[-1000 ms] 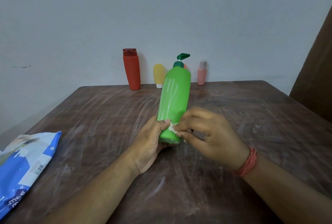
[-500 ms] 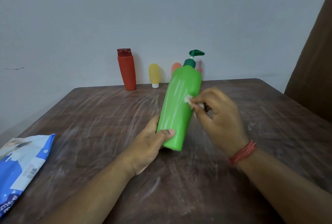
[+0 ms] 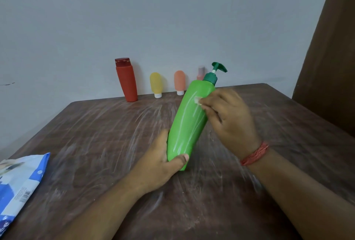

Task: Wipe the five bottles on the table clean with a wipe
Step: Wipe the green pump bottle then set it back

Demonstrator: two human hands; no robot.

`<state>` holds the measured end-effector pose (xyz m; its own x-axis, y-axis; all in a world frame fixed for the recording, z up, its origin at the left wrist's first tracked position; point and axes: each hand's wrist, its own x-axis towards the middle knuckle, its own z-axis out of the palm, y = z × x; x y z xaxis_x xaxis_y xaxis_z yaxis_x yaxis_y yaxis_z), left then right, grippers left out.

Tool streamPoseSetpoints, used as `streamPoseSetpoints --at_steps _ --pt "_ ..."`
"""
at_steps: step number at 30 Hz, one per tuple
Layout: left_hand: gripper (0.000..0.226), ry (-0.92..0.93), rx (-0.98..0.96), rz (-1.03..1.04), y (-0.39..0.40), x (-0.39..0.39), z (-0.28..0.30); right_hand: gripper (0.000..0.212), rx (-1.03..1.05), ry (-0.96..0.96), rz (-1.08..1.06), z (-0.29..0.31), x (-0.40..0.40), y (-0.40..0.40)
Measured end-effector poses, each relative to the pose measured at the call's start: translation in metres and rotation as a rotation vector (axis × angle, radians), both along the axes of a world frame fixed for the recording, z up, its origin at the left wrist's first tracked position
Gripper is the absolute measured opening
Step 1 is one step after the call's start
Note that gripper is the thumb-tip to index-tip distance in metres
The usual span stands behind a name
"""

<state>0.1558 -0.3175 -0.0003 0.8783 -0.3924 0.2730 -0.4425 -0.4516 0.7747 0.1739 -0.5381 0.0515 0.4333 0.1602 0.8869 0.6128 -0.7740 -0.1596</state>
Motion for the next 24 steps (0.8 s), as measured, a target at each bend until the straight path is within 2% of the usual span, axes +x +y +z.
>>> streamPoseSetpoints --at_steps 5,8,11,16,21,24 --pt "0.042 -0.119 0.137 0.031 -0.004 0.002 -0.002 0.011 0.221 -0.019 -0.126 0.010 -0.001 -0.015" --pt "0.038 -0.172 0.159 0.055 -0.006 0.002 -0.002 0.014 0.113 -0.002 -0.084 0.009 -0.004 -0.008" --pt "0.044 -0.214 0.185 0.086 -0.005 0.002 -0.001 0.014 -0.040 -0.035 -0.079 0.011 -0.006 -0.003" --pt "0.044 -0.338 0.262 0.092 -0.010 0.001 -0.003 0.015 0.111 0.000 -0.211 0.020 -0.006 -0.013" --pt "0.042 -0.302 0.212 0.132 -0.010 0.004 -0.003 0.014 -0.197 0.041 -0.074 0.009 -0.012 0.012" --pt "0.044 -0.348 0.264 0.124 -0.012 0.004 -0.005 0.015 -0.052 0.020 -0.161 0.014 -0.005 0.002"
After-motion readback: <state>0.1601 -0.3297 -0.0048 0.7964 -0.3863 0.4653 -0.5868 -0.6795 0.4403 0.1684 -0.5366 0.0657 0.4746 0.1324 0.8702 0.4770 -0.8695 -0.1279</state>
